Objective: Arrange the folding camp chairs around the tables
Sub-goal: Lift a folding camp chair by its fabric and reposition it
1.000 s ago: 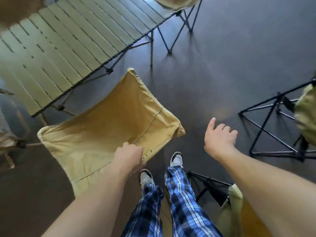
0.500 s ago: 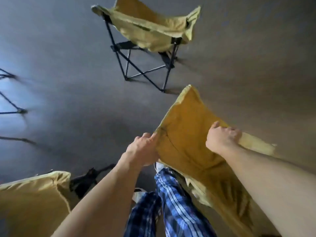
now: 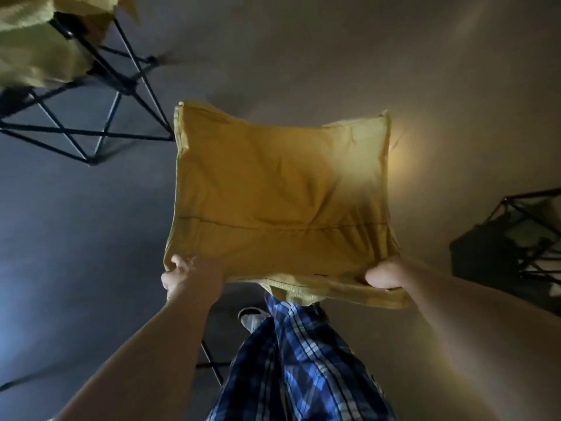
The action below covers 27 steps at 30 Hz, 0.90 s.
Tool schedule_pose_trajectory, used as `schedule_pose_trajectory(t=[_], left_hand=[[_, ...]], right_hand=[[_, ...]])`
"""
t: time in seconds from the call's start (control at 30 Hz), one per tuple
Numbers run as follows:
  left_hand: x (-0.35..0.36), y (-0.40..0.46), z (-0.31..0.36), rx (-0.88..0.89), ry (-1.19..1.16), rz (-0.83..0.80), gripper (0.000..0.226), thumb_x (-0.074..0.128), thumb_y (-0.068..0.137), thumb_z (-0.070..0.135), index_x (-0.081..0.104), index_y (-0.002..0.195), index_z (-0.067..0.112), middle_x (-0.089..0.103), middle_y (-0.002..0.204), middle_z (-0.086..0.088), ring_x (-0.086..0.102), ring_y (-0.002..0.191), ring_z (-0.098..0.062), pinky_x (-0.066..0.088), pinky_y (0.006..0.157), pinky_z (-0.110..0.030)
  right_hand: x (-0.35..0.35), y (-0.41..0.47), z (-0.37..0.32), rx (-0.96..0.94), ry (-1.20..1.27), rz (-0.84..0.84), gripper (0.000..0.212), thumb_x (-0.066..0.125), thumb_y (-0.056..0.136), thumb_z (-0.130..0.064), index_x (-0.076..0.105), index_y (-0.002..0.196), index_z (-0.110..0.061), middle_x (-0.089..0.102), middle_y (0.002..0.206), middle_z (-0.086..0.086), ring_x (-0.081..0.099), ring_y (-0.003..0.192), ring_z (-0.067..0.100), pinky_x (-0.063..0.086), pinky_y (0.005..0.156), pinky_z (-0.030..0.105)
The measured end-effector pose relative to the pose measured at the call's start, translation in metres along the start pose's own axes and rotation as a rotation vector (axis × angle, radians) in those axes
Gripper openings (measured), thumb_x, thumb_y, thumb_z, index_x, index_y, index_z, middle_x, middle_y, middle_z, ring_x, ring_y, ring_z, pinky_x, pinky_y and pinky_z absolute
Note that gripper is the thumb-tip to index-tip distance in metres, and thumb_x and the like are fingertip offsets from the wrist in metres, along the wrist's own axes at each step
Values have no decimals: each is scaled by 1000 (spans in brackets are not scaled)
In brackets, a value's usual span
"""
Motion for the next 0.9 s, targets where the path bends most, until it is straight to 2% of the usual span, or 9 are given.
schedule_pose_trajectory(t=[0.1, 0.17, 0.23, 0.3, 0.37, 0.5, 0.63, 0.73, 0.9], left_hand=[[-4, -2, -4, -13, 60, 44, 49, 59, 92, 13, 48, 140, 16, 39, 145, -18, 42, 130, -36, 46, 99, -38], [-7, -4, -7, 8, 56, 65, 43, 61, 92, 12, 53, 134, 17, 53, 133, -10, 52, 122, -30, 48, 93, -34], [-11, -3, -14, 13, 32, 92, 44, 63, 91, 13, 56, 133, 21, 56, 127, -8, 54, 117, -29, 48, 84, -32], [-15, -1, -31, 11, -23, 121, 46, 63, 90, 14, 56, 134, 26, 55, 124, -9, 52, 115, -29, 48, 81, -32], [-21, -2, -52, 3, -84, 167, 45, 60, 90, 15, 56, 134, 27, 53, 123, -9, 51, 115, -29, 49, 83, -33], [-15, 0, -103, -90, -215, 204, 43, 60, 89, 12, 57, 132, 20, 54, 122, -9, 52, 117, -28, 50, 83, -32], [22, -7, -161, -225, -426, 167, 41, 55, 91, 16, 56, 132, 21, 56, 121, -7, 53, 115, -27, 49, 82, -34], [53, -20, -205, -330, -547, 153, 40, 51, 93, 17, 57, 131, 22, 56, 120, -7, 53, 115, -28, 49, 84, -35], [119, -54, -272, -537, -865, 107, 31, 48, 95, 16, 58, 125, 12, 56, 118, -13, 54, 112, -33, 49, 89, -39]], right_hand=[[16, 5, 0, 3, 331, -23, 83, 52, 92, -40, 9, 152, -2, 34, 147, 20, 48, 123, 36, 45, 95, 37], [13, 8, -4, -48, 335, 52, 67, 54, 92, -34, 30, 145, 1, 45, 139, 20, 52, 119, 35, 46, 97, 41], [1, 0, -13, -121, 246, 143, 40, 55, 90, -31, 57, 118, -3, 61, 110, 14, 61, 97, 31, 52, 81, 38], [-18, -15, -30, -205, 148, 223, 22, 56, 88, -29, 64, 91, -8, 61, 85, 9, 61, 78, 27, 50, 66, 32], [-41, -33, -52, -260, 99, 293, 20, 56, 87, -27, 60, 80, -9, 58, 78, 8, 59, 72, 25, 50, 65, 31], [-77, -73, -113, -384, -33, 407, 20, 58, 87, -29, 60, 77, -11, 59, 75, 5, 59, 71, 23, 47, 63, 29], [-88, -119, -195, -486, -194, 470, 26, 59, 83, -41, 58, 82, -14, 65, 94, 9, 64, 85, 31, 52, 72, 33], [-83, -156, -266, -607, -288, 499, 26, 60, 82, -39, 61, 91, -14, 64, 107, 12, 62, 93, 33, 48, 74, 30], [-43, -213, -384, -783, -403, 479, 32, 67, 80, -30, 68, 103, -7, 58, 111, 14, 53, 85, 29, 47, 76, 28]])
Point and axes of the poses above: each hand's wrist, its own y-axis towards the middle knuckle, its own x-axis out of the palm, z = x × y, the point moved 6 cm from there along y, towards the middle knuckle
